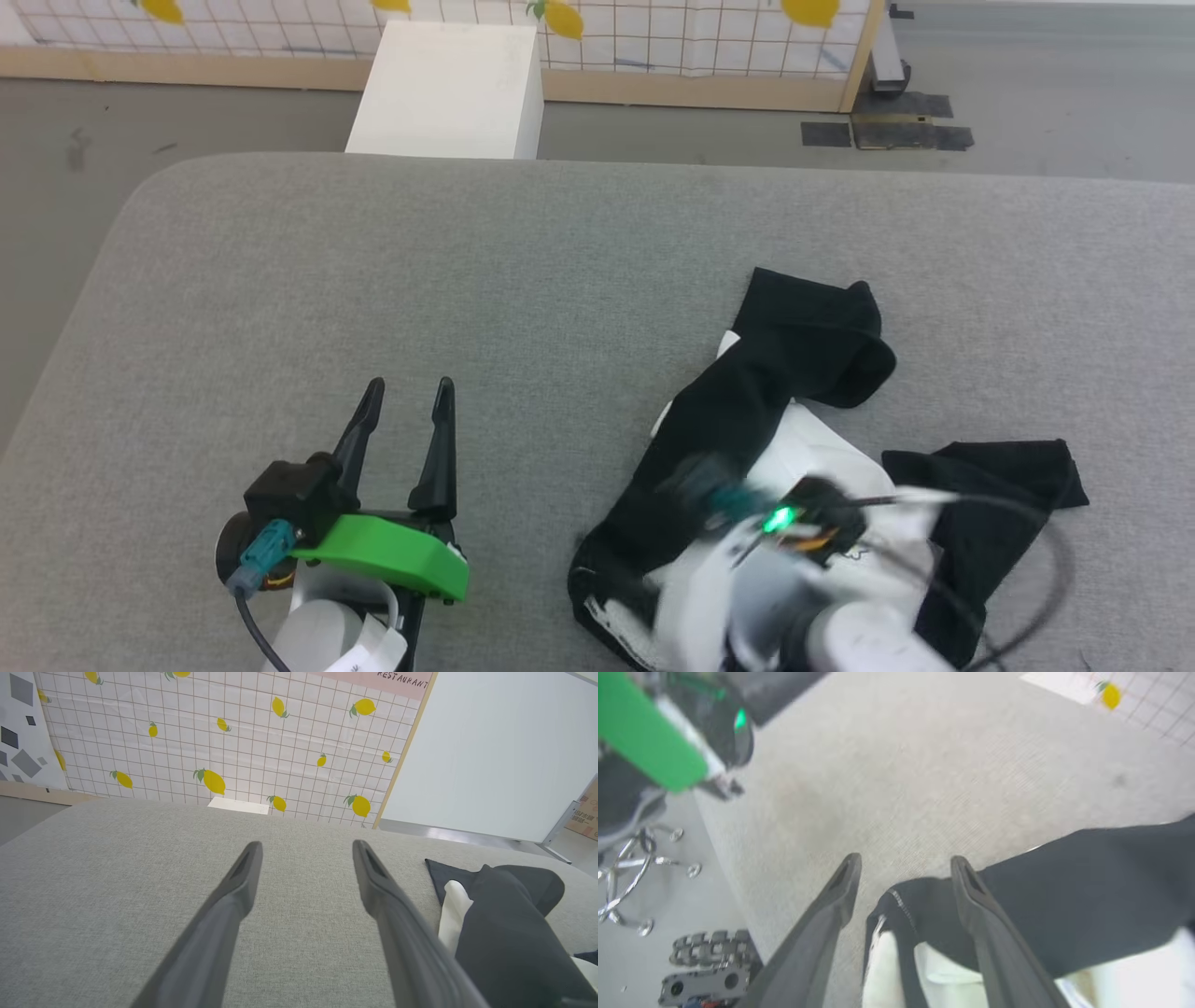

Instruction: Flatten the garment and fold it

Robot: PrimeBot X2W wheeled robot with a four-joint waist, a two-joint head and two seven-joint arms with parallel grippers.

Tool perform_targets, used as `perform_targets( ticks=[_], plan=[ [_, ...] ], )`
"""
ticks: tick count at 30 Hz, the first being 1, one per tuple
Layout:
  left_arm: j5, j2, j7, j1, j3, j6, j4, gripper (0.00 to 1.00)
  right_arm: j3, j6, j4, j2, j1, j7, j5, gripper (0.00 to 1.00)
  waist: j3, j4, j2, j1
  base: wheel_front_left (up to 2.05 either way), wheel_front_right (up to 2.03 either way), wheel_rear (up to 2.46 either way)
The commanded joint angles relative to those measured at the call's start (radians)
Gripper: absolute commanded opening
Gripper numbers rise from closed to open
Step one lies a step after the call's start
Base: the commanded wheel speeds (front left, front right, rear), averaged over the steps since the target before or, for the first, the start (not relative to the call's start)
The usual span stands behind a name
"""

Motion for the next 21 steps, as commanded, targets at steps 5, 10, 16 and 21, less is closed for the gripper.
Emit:
perform_targets(
  ticks=[5, 10, 16, 21],
  plan=[
    [0.027, -0.003, -0.005, 0.007, -0.008, -0.004, 0.003, 1.00, -0.250, -0.002, -0.159, 0.024, 0.052, -0.222, -0.026, 1.00, -0.006, -0.040, 0.0081, 0.0000, 0.00, 0.00, 0.00],
    [0.040, -0.002, -0.005, -0.034, -0.067, -0.006, 0.020, 1.00, -0.501, -0.002, -0.214, 0.033, 0.127, -0.373, -0.094, 1.00, 0.010, -0.084, 0.0081, 0.0000, 0.00, 0.00, 0.00],
    [0.040, 0.008, 0.024, -0.165, -0.214, -0.008, 0.108, 1.00, -0.674, -0.002, -0.132, 0.035, 0.182, -0.481, -0.092, 1.00, 0.044, -0.148, 0.0081, 0.0000, 0.00, 0.00, 0.00],
    [0.001, 0.034, 0.135, -0.325, -0.351, -0.008, 0.207, 1.00, -0.698, -0.002, -0.091, 0.035, 0.177, -0.516, -0.068, 1.00, 0.079, -0.191, 0.0081, 0.0000, 0.00, 0.00, 0.00]
  ],
)
